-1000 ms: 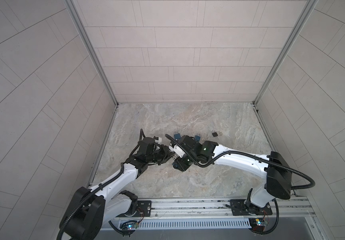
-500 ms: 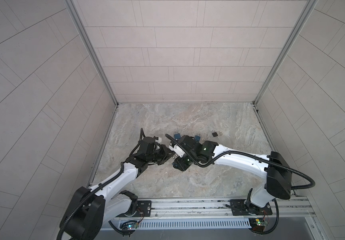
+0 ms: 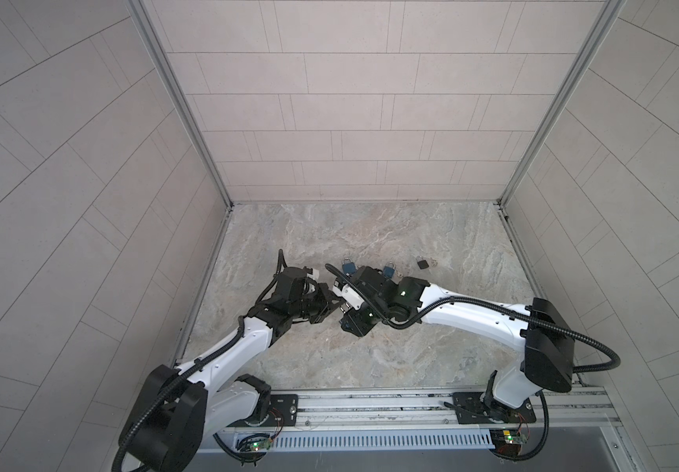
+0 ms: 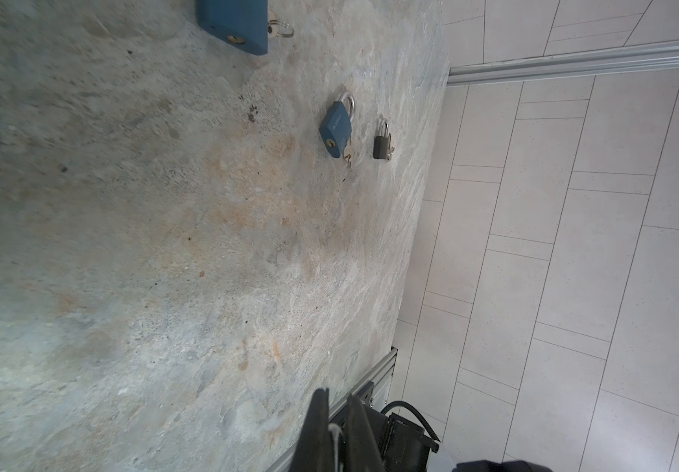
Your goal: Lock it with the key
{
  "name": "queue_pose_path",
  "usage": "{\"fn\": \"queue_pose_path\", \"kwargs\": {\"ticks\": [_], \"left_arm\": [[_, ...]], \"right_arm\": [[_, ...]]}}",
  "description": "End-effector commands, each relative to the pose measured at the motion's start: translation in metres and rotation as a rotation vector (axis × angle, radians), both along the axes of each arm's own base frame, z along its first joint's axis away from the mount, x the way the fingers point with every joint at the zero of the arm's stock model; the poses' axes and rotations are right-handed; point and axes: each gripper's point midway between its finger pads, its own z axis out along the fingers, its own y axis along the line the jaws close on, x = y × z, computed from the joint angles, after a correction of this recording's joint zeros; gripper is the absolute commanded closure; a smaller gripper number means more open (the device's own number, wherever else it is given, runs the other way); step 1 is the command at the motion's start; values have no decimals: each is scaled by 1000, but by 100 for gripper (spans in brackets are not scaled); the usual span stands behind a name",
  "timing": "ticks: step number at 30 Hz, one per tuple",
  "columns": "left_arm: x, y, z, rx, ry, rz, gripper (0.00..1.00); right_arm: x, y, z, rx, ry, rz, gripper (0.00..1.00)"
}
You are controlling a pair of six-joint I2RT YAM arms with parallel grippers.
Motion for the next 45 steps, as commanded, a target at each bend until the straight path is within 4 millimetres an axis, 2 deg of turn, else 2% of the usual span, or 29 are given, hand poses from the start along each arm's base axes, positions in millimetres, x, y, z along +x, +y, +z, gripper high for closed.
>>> {"fn": "queue_pose_path", "kwargs": {"ticks": [1,12,15,17,23,28,31,36,40,42,45], "left_arm": [[-1,-10,21,-35,-47,-50,100],[-3,-10,29,-36,-66,-64,100],[-1,-8,30,-28,-73,-51,100],[0,-7,31,-26,-72,-41,100],[2,-6,33,-26,-76,-28,100],[4,-6,32,-25,-75,-20,100],[5,-7,32,-28,-75,-22,100],[6,-8,32,-32,-77,-24,100],[7,-6,30,-33,-78,-11,100],[8,-6,31,-41,-81,-5,100],[10,-5,39,-54,-107,15,100]], "right_arm": [[7,8,20,46,-47,-6,100],[10,7,21,41,-57,-21,100],[10,7,22,45,-60,-27,93],[11,6,22,46,-63,-33,81],[11,2,23,45,-69,-42,60],[11,1,21,42,-68,-47,54],[11,-1,23,44,-73,-52,47],[11,-4,25,41,-80,-63,42],[14,-14,30,38,-88,-114,41],[18,-27,34,41,-80,-191,41],[23,-53,39,78,-15,-397,41]]}}
